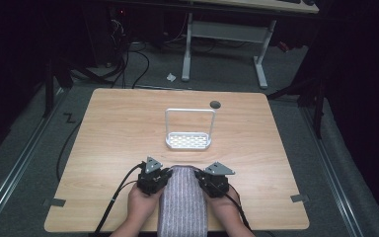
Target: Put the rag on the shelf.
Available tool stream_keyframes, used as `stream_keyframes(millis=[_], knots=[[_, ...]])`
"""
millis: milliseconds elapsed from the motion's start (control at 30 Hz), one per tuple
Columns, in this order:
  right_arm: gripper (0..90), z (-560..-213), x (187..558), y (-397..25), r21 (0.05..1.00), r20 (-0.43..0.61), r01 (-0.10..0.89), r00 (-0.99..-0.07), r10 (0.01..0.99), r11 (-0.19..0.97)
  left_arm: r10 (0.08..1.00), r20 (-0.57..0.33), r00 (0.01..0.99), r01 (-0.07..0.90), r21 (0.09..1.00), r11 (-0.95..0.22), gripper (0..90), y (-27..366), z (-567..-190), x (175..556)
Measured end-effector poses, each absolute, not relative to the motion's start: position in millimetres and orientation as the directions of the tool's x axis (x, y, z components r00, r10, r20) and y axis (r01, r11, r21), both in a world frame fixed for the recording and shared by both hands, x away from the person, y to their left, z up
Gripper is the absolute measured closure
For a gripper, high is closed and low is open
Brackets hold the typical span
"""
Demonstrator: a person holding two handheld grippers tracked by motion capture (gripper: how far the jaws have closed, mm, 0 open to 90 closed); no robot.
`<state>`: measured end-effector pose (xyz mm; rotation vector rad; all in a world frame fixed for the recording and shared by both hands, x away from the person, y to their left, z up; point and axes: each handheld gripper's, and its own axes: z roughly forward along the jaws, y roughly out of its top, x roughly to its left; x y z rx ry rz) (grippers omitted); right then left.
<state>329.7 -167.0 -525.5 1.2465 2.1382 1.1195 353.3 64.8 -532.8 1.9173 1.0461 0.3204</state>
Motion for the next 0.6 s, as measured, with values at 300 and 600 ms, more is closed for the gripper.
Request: stream_keyframes(millis=[300,600], knots=[[85.2,-505,314,-170,0.91,-0.034,0.351,-0.469,0.882,0.222,0.785,-0.145,0.603,0.376,0.919,-0.119,79.9,60,-504,336],[85.2,-472,310,-179,0.955,-0.056,0.235,-0.458,0.887,0.182,0.775,-0.114,0.622,0.268,0.96,-0.075,79.9,60,-463,328]])
